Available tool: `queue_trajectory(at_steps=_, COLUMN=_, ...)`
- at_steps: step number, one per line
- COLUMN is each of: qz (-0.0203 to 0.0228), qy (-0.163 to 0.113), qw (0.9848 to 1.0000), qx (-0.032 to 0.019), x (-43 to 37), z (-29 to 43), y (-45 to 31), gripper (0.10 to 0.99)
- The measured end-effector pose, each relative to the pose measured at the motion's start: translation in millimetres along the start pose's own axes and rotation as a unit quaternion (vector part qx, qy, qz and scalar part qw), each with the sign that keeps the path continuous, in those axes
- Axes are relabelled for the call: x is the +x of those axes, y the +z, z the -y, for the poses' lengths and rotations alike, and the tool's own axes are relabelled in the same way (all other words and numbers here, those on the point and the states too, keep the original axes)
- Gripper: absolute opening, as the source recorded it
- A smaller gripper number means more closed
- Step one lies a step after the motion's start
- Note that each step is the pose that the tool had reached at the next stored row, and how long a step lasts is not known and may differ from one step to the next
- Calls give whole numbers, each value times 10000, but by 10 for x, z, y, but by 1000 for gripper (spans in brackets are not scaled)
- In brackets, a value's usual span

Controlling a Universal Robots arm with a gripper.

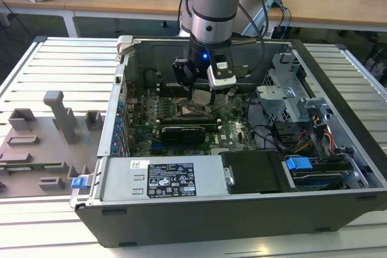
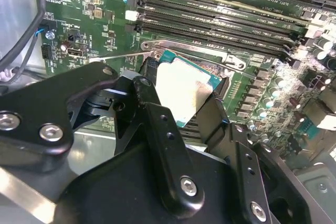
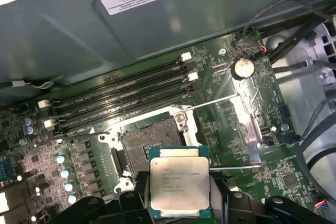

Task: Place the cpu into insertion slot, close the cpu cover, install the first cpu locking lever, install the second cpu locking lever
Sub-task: 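Place the cpu into insertion slot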

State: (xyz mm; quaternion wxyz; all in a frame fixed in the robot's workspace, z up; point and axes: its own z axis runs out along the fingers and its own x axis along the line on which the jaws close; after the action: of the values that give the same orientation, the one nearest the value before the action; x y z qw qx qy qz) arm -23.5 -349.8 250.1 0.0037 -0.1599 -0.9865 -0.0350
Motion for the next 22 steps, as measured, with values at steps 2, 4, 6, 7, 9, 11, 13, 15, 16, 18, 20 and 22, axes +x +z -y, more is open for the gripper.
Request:
queue_trajectory(at_steps=2, qz=5, qy=78, qw=10000, qx=-1, x=0, z=0, y=1, gripper=541)
queue_trajectory(at_steps=4, qz=13, qy=184, qw=9998, qx=-4, x=0, z=0, y=1, gripper=541)
queue_trajectory(at_steps=6, qz=20, qy=300, qw=9995, qx=-6, x=0, z=0, y=2, gripper=541)
queue_trajectory(at_steps=7, qz=25, qy=369, qw=9993, qx=-7, x=0, z=0, y=2, gripper=541)
queue_trajectory(at_steps=9, qz=31, qy=452, qw=9990, qx=-8, x=0, z=0, y=2, gripper=541)
queue_trajectory(at_steps=11, qz=43, qy=632, qw=9980, qx=-12, x=0, z=0, y=4, gripper=541)
queue_trajectory(at_steps=13, qz=55, qy=807, qw=9967, qx=-15, x=0, z=0, y=5, gripper=541)
queue_trajectory(at_steps=15, qz=67, qy=990, qw=9951, qx=-19, x=0, z=0, y=6, gripper=541)
queue_trajectory(at_steps=16, qz=76, qy=1115, qw=9937, qx=-21, x=0, z=0, y=7, gripper=541)
queue_trajectory(at_steps=18, qz=86, qy=1258, qw=9920, qx=-24, x=0, z=1, y=8, gripper=541)
queue_trajectory(at_steps=20, qz=93, qy=1358, qw=9907, qx=-26, x=0, z=1, y=9, gripper=541)
queue_trajectory(at_steps=22, qz=99, qy=1449, qw=9894, qx=-27, x=0, z=1, y=10, gripper=541)
